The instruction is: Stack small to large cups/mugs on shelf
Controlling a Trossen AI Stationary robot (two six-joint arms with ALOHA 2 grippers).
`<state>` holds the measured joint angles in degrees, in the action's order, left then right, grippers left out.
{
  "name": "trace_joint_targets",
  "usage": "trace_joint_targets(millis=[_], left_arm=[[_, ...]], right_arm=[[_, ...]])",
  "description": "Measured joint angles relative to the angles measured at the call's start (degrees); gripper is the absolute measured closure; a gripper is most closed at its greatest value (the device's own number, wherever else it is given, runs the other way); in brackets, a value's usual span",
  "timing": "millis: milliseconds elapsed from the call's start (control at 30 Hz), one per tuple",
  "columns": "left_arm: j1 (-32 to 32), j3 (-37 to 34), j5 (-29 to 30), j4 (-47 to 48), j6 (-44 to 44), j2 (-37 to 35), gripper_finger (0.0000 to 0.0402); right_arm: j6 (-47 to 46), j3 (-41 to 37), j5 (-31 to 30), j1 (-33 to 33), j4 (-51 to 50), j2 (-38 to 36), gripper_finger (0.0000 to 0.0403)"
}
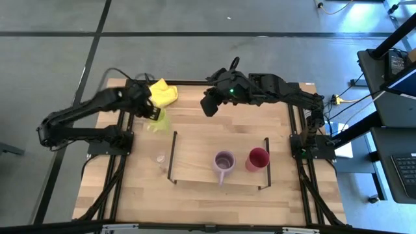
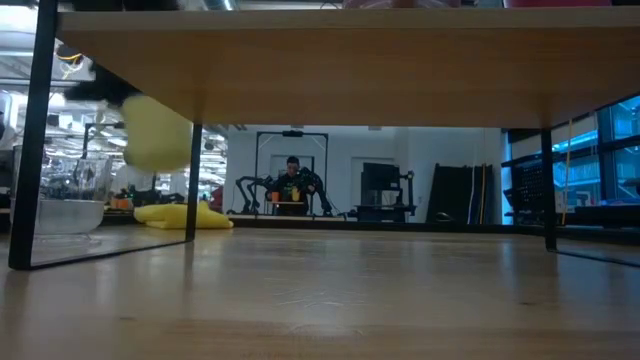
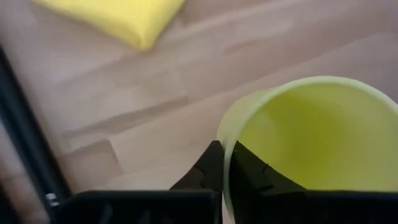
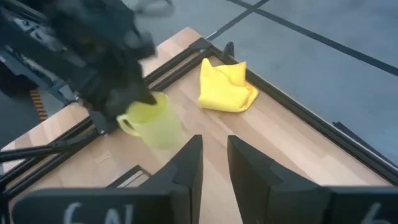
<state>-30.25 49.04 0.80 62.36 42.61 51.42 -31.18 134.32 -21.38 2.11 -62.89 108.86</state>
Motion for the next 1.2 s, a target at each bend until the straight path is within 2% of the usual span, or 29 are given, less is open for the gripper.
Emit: trace_joint_targets(millis=[133, 233, 333, 500, 700, 833, 1200], left_arm=[[0.6, 12.71, 1.18, 6.07, 1.77, -0.11, 0.0399], [2.86, 20.03, 1.34, 6.86, 4.86, -0.1, 0.0399], [7.01, 24.03, 3.3, 7.0, 8.49, 0.36, 0.04], [16.88, 27.42, 6.95, 7.22, 15.76, 3.92, 0.04], [31.28, 35.27, 15.19, 7.14, 26.26, 14.05, 0.04], [36.77, 42.53, 19.75, 11.11, 32.83, 23.41, 0.0401], [47.27, 55.87, 21.15, 14.45, 56.17, 44.83, 0.0397]], right_arm=[[-0.12, -0.02, -1.74, 0.81, -0.33, -1.96, 0.0327], [-0.71, 0.0, -4.89, 0.43, -1.06, -3.64, 0.0327], [-2.93, 0.0, -9.61, -1.47, -4.03, -6.02, 0.0327], [-8.82, 0.07, -21.3, -6.41, -10.81, -11.61, 0.0327], [-14.93, 0.03, -27.3, -10.81, -22.21, -16.52, 0.0327], [-17.97, -0.32, -29.92, -13.42, -27.04, -19.38, 0.0327], [-13.88, -5.14, -28.18, -17.09, -27.16, -27.59, 0.0327]])
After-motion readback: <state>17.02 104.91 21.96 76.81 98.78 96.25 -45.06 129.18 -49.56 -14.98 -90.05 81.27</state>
